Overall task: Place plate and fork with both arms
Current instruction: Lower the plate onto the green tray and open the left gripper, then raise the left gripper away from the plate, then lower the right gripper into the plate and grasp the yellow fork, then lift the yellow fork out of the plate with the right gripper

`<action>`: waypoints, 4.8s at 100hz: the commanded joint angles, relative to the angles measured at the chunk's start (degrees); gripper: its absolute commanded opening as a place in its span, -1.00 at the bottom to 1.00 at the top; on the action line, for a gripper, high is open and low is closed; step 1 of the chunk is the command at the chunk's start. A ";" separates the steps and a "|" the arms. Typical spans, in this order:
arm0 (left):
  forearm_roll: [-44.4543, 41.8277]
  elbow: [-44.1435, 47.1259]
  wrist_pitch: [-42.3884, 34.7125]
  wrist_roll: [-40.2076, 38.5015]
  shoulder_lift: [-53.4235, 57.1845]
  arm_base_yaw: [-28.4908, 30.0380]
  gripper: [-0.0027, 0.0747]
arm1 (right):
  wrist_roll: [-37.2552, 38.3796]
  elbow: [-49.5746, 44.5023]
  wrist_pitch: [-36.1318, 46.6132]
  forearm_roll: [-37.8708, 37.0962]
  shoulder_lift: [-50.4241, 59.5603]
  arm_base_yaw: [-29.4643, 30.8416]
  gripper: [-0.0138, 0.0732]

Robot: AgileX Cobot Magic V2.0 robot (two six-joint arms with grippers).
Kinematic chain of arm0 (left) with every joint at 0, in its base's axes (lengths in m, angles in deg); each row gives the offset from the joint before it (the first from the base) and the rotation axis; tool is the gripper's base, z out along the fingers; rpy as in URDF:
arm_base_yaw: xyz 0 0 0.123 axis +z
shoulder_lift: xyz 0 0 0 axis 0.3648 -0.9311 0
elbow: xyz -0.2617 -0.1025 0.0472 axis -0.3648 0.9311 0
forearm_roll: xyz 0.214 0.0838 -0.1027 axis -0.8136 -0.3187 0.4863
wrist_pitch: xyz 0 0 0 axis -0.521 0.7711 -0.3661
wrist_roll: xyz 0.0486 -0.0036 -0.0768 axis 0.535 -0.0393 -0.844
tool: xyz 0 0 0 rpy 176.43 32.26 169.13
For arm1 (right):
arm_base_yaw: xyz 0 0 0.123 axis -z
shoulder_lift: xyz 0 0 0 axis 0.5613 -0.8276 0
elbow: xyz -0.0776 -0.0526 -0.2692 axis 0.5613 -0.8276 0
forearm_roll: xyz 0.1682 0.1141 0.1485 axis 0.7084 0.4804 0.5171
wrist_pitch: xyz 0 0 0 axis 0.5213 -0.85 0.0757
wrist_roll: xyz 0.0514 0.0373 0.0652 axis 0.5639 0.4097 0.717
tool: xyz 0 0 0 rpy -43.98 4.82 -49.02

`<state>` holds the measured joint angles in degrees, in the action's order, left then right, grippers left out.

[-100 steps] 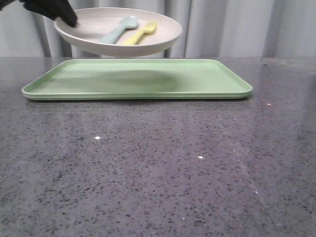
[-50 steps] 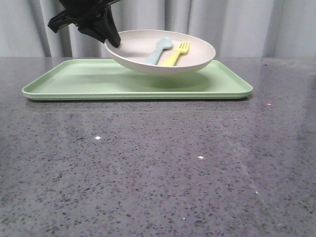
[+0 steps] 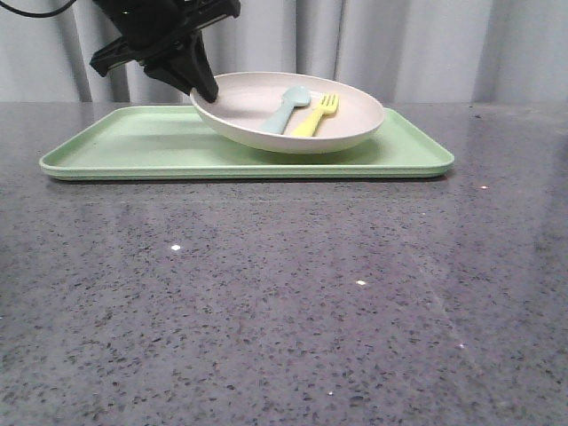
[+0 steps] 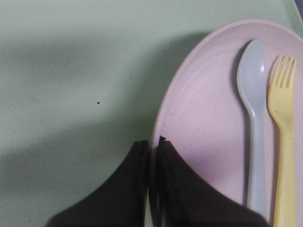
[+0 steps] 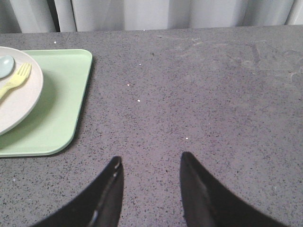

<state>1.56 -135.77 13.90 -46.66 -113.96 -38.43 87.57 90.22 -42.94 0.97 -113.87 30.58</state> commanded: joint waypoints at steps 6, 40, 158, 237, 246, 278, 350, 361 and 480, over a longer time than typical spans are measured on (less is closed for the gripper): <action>2.32 -2.25 -1.94 -0.89 3.57 -0.39 -0.75 | -0.59 1.53 3.83 -0.37 -0.41 0.43 0.03; 2.09 -2.25 -0.03 -0.89 3.93 -0.28 -0.30 | -0.59 1.53 3.88 -0.37 -0.41 0.43 0.03; -8.43 43.90 -10.40 -0.28 54.37 3.64 -0.30 | -0.64 39.61 -16.86 -0.07 -38.86 -18.70 0.31; -8.43 45.85 -10.54 -0.28 60.21 3.64 -0.31 | 2.91 72.60 -30.53 10.20 -71.94 -20.92 0.49; -8.43 45.85 -10.57 -0.28 60.21 3.64 -0.31 | 3.52 74.73 -31.93 10.34 -74.15 -21.09 0.49; -8.43 45.85 -11.28 -0.28 60.21 3.64 -0.30 | 4.84 75.39 -31.14 10.29 -78.54 -22.90 0.49; -8.43 45.85 -11.28 -0.28 60.21 3.64 -0.30 | 6.51 75.39 -30.96 6.03 -82.23 -22.89 0.49; -8.43 45.85 -11.28 -0.28 60.21 3.64 -0.31 | 6.51 75.39 -30.66 6.03 -82.29 -22.89 0.48; -8.43 45.85 -10.80 -0.28 60.21 3.64 -0.31 | 6.51 75.33 -37.34 -0.42 -75.06 -22.14 -0.75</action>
<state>-7.81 -88.39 6.48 -46.78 -54.67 -34.87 94.10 163.99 -80.61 2.81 -193.36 7.72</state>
